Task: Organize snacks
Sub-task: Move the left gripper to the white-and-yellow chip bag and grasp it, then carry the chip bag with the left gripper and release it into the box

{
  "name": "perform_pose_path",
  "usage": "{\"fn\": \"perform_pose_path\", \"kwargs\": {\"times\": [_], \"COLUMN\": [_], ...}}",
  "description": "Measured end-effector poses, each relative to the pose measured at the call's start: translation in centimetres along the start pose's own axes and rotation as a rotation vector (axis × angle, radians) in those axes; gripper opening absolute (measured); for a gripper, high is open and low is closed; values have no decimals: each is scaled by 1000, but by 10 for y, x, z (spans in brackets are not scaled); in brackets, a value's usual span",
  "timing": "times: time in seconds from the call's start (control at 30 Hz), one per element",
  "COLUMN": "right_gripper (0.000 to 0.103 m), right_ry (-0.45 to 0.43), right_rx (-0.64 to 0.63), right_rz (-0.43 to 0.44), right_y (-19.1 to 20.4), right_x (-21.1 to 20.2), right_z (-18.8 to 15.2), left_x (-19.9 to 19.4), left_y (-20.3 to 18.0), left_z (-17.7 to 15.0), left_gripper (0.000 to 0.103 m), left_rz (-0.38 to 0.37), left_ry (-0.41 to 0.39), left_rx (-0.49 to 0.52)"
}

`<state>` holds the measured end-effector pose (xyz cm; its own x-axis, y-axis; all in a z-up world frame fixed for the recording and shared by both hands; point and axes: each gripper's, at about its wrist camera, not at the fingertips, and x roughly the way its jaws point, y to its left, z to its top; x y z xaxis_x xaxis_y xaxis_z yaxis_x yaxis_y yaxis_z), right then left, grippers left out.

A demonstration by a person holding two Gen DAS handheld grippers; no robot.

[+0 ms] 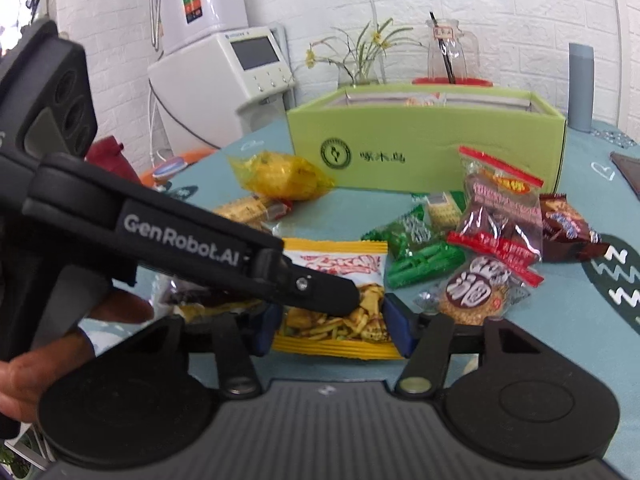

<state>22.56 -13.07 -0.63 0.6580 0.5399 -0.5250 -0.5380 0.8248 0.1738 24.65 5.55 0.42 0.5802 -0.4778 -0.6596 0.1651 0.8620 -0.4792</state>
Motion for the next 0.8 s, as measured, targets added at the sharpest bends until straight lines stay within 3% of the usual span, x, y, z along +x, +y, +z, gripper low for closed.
{"fn": "perform_pose_path", "kwargs": {"times": [0.17,0.33,0.57,0.8], "right_gripper": [63,63,63,67], "right_ry": [-103,-175,-134,-76], "right_rx": [-47,-57,-50,-59], "right_rz": [-19,-74,-129,-144], "right_y": [-17,-67,-123,-150], "right_x": [-3,16,69,119], "right_z": [44,108,156,155], "left_x": [-7,27,100,159], "left_y": [-26,-61,-67,-46], "left_z": [51,132,207,227], "left_gripper": [13,13,13,14], "left_rz": [-16,-40,-31,-7], "left_ry": [-68,-123,-92,-28], "left_rx": [43,139,161,155]}}
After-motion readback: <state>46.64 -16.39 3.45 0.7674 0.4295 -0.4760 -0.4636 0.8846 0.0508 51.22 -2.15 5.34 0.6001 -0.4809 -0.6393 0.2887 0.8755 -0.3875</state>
